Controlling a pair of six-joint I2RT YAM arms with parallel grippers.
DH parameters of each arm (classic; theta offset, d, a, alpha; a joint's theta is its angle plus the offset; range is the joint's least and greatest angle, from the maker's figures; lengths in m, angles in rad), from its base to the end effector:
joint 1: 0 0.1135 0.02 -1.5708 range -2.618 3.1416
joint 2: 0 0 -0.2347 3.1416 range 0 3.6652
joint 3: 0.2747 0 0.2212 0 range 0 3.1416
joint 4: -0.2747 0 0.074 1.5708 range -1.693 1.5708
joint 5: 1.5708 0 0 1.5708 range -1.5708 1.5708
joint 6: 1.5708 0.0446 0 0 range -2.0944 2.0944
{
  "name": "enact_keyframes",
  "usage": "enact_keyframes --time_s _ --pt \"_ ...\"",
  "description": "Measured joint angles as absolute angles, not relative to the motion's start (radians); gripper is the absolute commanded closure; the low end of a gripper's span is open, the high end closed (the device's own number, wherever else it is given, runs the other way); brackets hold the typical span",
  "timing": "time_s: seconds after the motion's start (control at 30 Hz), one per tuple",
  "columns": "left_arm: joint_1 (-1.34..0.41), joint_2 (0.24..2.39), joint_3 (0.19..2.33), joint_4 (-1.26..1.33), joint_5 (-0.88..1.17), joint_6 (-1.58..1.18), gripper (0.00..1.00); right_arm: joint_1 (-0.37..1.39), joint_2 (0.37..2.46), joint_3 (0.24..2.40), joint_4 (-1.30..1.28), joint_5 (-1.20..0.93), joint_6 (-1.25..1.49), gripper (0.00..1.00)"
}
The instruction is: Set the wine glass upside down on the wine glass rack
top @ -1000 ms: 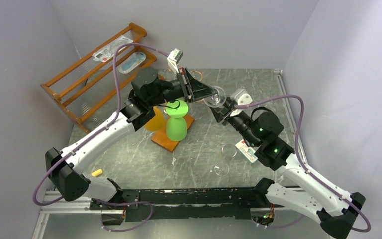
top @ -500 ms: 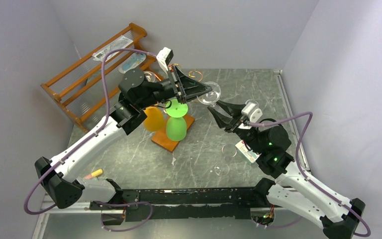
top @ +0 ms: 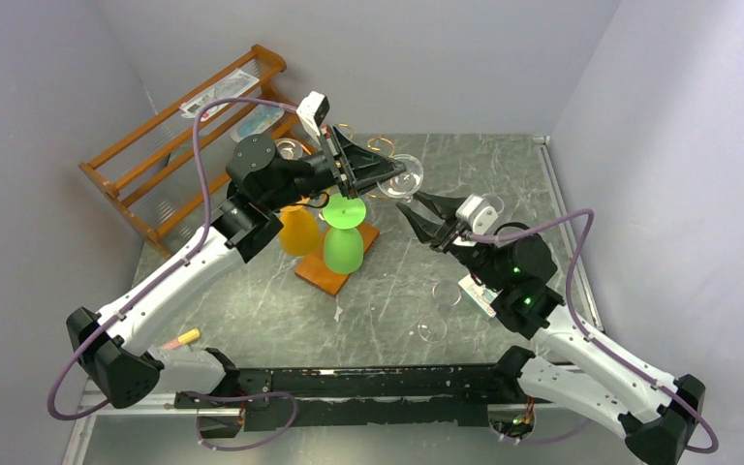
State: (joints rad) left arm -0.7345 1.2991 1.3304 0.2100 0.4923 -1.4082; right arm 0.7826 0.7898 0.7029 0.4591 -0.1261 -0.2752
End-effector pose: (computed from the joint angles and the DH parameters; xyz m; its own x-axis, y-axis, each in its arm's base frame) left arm 0.1922 -0.2019 0.4333 -0.8903 -0.3678 -0.2687 0.3258 -0.1020 -0.9399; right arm 0.1253 0.1325 0.3645 0.4608 0.0781 -0.8840 -0.6831 0.6672 -0.2971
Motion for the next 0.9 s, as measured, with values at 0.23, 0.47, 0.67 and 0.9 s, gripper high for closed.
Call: enact_keyframes --time_s 0.23,0.47,0.67,0.9 --pt "-0.734 1.293 1.314 0.228 0.485 -1.416 0.83 0.781 0.790 0.703 0.462 -0.127 -0.278 1.00" --pt "-0.735 1.292 1.305 0.250 0.480 -1.433 0.59 0.783 0.776 0.698 0.457 -0.105 -0.268 1.00" --pt "-0.730 1.295 1.299 0.279 0.478 -1.441 0.39 0.783 0.745 0.692 0.437 -0.078 -0.262 1.00" --pt "-0.712 1.291 1.299 0.258 0.439 -1.386 0.16 0.783 0.723 0.680 0.413 -0.002 -0.262 1.00"
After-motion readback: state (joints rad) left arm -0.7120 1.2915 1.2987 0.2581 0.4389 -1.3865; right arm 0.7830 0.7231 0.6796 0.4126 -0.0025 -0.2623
